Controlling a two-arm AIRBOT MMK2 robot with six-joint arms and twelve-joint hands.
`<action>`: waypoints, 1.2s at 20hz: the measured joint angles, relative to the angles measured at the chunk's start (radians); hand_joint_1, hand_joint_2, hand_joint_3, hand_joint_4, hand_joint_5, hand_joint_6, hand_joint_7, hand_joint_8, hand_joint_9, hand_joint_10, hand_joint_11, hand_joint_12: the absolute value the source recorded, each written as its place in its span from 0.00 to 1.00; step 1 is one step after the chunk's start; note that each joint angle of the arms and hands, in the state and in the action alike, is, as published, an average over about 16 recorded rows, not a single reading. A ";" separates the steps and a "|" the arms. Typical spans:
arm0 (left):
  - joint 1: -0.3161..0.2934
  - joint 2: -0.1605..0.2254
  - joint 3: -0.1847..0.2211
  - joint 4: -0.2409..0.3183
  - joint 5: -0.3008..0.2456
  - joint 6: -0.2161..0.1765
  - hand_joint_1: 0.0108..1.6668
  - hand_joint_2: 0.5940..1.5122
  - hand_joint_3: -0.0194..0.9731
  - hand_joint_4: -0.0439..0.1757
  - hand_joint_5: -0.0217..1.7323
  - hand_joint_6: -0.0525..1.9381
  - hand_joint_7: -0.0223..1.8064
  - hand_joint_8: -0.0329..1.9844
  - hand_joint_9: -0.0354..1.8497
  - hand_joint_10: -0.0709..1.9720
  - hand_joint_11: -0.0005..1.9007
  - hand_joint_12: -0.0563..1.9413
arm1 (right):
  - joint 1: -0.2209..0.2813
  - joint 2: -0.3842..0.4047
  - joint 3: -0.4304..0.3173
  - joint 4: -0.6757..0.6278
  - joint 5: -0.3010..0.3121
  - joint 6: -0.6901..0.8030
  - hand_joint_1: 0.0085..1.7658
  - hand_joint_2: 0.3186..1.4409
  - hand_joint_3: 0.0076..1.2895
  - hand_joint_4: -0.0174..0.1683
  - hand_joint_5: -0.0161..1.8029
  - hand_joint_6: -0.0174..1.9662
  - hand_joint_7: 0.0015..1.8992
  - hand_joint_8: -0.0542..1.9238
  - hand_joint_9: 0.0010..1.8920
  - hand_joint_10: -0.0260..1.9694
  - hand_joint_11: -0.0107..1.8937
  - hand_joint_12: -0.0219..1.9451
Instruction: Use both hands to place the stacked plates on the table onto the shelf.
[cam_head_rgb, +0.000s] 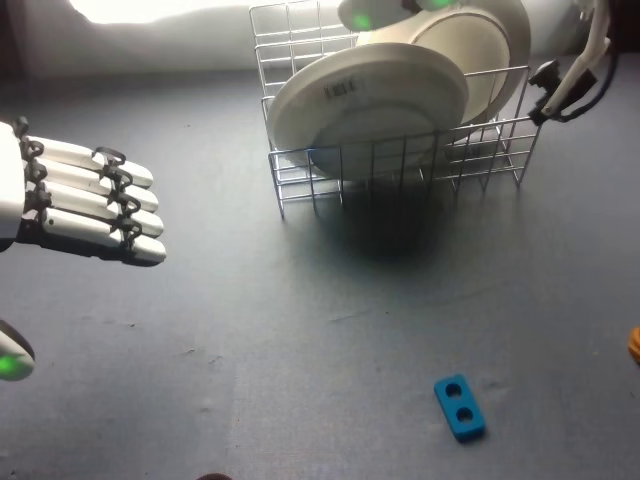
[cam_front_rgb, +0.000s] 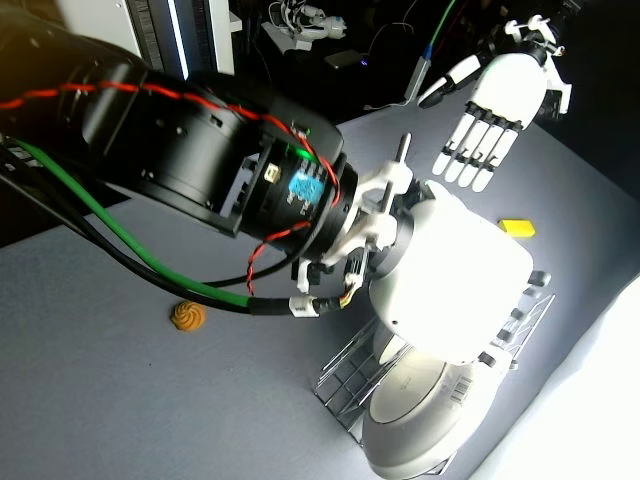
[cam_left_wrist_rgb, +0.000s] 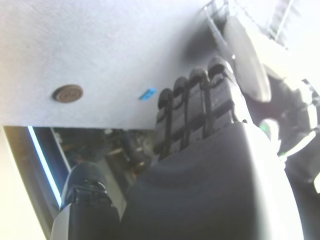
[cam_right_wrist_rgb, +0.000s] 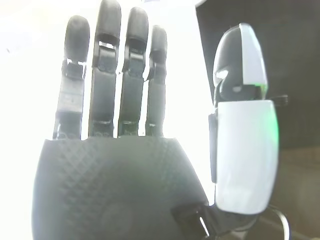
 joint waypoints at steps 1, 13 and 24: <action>-0.012 -0.001 -0.006 0.004 -0.005 -0.001 0.01 0.55 0.04 0.19 0.11 0.03 0.09 0.02 0.06 0.04 0.01 0.05 | 0.009 0.012 -0.013 -0.008 0.000 -0.003 0.47 0.58 0.00 0.08 0.43 0.03 0.47 0.03 0.44 0.11 0.18 0.66; -0.118 -0.004 -0.070 0.098 -0.047 -0.057 0.06 0.57 0.04 0.19 0.29 0.33 0.30 0.34 0.26 0.38 0.18 0.49 | 0.060 0.300 -0.291 -0.187 0.086 -0.163 0.27 0.54 0.00 0.08 0.43 0.28 0.46 0.30 0.43 0.35 0.23 0.75; -0.133 0.001 -0.091 0.137 -0.060 -0.088 0.21 0.59 0.05 0.30 0.79 0.95 0.80 0.94 0.77 0.96 0.73 0.99 | 0.016 0.496 -0.452 -0.243 0.139 -0.315 0.18 0.57 0.00 0.10 0.64 0.89 0.62 0.91 0.63 0.93 0.65 0.97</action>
